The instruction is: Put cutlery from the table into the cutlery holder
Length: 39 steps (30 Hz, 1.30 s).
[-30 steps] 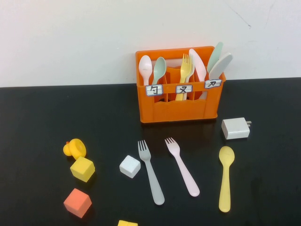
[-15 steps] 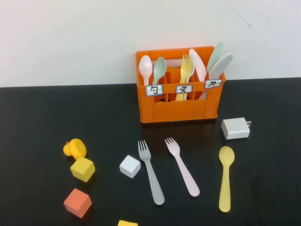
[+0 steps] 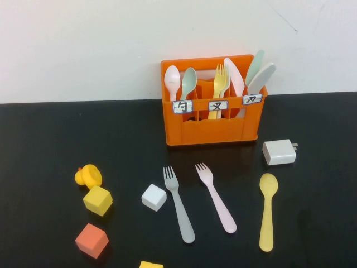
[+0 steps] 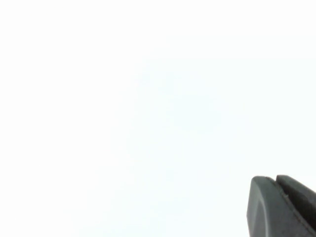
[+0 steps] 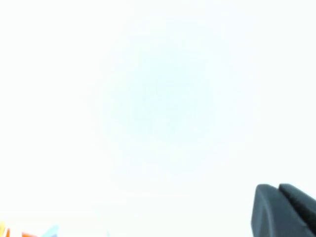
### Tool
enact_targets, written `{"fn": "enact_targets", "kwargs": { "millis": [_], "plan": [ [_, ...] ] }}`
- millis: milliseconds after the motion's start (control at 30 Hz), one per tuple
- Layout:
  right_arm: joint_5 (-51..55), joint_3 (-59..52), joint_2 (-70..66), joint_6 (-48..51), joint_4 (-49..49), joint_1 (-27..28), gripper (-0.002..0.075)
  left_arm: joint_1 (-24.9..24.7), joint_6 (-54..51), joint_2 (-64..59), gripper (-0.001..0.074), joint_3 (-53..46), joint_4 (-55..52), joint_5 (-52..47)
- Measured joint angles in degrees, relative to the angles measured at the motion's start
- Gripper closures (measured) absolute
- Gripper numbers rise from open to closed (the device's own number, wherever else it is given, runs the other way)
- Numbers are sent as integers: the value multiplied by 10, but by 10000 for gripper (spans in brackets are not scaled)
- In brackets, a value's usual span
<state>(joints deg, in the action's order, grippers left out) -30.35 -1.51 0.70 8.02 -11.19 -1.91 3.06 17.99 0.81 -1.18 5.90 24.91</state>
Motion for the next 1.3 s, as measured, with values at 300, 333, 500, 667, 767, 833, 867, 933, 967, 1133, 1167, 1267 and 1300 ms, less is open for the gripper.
{"fn": "enact_targets", "kwargs": {
  "millis": [300, 333, 500, 667, 767, 833, 867, 933, 967, 1133, 1167, 1267, 1300],
  "plan": [
    [249, 142, 0, 0, 1, 0, 728, 0, -28, -5, 736, 136, -1, -177],
    [282, 161, -1, 0, 2, 0, 728, 0, -29, -15, 736, 162, -1, -210],
    [413, 222, -60, 0, 6, 0, 728, 0, -29, -83, 736, 231, 20, -340],
    [511, 227, -173, 1, 29, 0, 728, 0, -29, -163, 736, 206, 106, -393],
    [520, 227, -245, 3, 48, 0, 728, 0, -29, -228, 736, 207, 187, -431],
    [520, 227, -291, 5, 60, 0, 729, 0, -52, -280, 736, 218, 230, -466],
    [520, 227, -311, 11, 66, 0, 728, 0, -74, -306, 736, 229, 250, -485],
    [520, 227, -345, 30, 85, -2, 729, 0, -122, -351, 736, 252, 283, -517],
    [520, 227, -356, 41, 100, -5, 729, 0, -148, -372, 736, 267, 300, -532],
    [528, 228, -384, 137, 188, -29, 729, 0, -261, -452, 736, 348, 386, -596],
    [531, 228, -388, 152, 201, -31, 728, 0, -277, -465, 736, 364, 404, -607],
    [537, 228, -396, 183, 230, -32, 729, 0, -308, -493, 736, 398, 444, -623],
    [537, 228, -397, 192, 237, -32, 729, 0, -313, -501, 736, 407, 455, -625]
  ]
}}
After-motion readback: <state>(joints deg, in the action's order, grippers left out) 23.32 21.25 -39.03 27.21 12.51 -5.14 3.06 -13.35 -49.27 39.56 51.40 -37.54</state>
